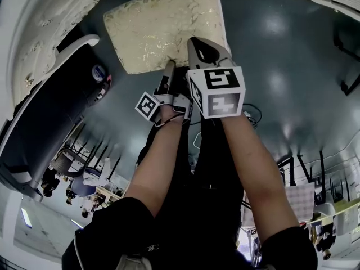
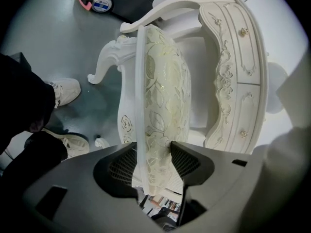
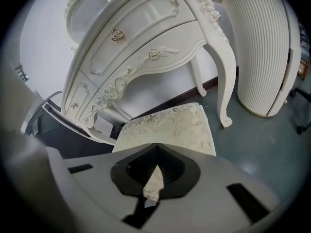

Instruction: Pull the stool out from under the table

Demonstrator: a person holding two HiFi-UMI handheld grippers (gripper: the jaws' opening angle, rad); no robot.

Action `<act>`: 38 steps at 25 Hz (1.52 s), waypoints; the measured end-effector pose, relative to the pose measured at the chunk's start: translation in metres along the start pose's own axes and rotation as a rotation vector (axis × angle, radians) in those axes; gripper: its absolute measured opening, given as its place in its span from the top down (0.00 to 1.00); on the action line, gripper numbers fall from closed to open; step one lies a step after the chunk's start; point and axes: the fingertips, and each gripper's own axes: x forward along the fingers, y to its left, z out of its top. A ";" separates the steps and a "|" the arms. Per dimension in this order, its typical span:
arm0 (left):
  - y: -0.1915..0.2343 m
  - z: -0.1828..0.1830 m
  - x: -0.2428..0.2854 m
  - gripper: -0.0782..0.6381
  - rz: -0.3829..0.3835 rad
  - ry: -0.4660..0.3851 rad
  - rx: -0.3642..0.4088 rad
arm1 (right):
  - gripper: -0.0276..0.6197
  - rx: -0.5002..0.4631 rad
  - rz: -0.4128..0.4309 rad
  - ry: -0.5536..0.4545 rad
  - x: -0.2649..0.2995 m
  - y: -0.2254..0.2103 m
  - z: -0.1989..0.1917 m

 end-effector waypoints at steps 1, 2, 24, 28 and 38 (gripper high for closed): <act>0.000 0.000 0.000 0.60 0.017 0.005 0.003 | 0.95 -0.001 -0.001 0.003 0.000 0.002 0.001; 0.000 0.000 0.000 0.60 0.032 0.007 0.005 | 0.95 -0.004 -0.002 0.007 -0.001 0.004 0.001; -0.181 -0.018 -0.032 0.89 0.272 0.330 0.881 | 0.95 -0.230 -0.098 -0.084 -0.101 0.080 0.103; -0.284 -0.029 -0.031 0.89 0.194 0.322 1.149 | 0.95 -0.241 -0.143 -0.169 -0.140 0.105 0.156; -0.560 -0.033 -0.088 0.89 -0.116 0.015 1.455 | 0.95 -0.265 -0.123 -0.610 -0.258 0.215 0.325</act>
